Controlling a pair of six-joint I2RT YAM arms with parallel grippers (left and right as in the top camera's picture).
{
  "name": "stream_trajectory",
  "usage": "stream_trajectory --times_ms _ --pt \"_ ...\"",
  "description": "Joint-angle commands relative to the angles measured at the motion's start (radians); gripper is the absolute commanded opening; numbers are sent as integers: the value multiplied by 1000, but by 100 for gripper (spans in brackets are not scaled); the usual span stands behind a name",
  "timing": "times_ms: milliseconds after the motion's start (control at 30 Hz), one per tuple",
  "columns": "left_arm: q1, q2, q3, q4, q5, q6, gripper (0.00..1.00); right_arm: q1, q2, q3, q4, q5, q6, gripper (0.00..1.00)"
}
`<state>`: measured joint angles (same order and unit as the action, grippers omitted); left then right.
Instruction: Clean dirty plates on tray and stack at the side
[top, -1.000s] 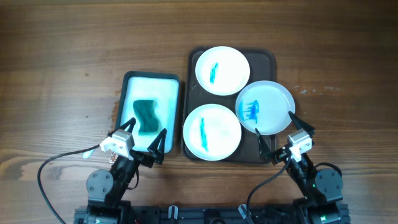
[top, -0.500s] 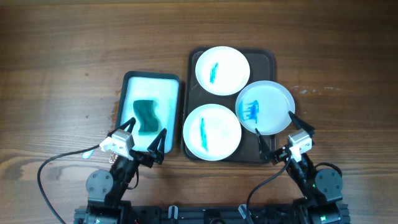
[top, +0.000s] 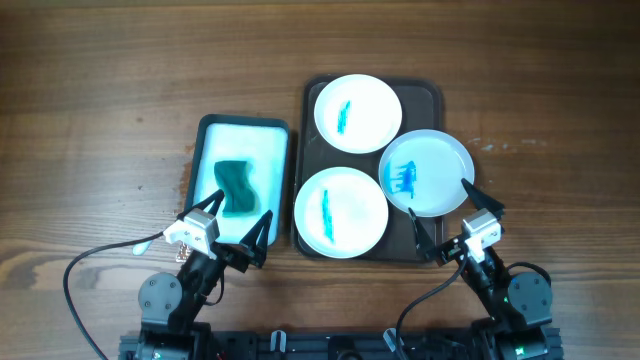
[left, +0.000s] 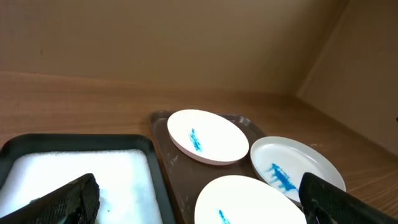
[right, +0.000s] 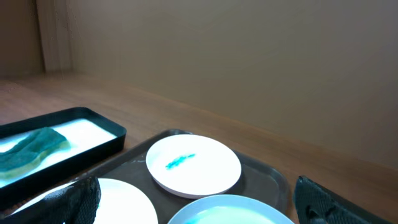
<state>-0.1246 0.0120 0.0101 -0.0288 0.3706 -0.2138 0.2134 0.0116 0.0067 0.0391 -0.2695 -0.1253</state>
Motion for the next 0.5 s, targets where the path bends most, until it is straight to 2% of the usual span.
stream_trajectory --times_ms 0,67,200,267,333,400,467 --pt "-5 -5 -1 75 22 -19 100 3 9 77 -10 -57 20 100" --pt "-5 -5 29 90 13 -30 100 3 67 177 -78 -87 68 100" --pt "-5 126 238 -118 -117 -52 100 3 382 569 -382 -91 73 100" --pt "-5 271 375 -203 -116 -53 100 3 599 813 -577 -91 76 100" --pt "-5 488 592 -354 -64 -56 100 3 798 1020 -755 -91 70 100" --pt "-5 686 804 -549 -19 -56 100 3 961 1178 -859 -93 45 100" --pt "-5 838 956 -709 -20 -56 100 3 1051 1230 -877 -146 156 100"
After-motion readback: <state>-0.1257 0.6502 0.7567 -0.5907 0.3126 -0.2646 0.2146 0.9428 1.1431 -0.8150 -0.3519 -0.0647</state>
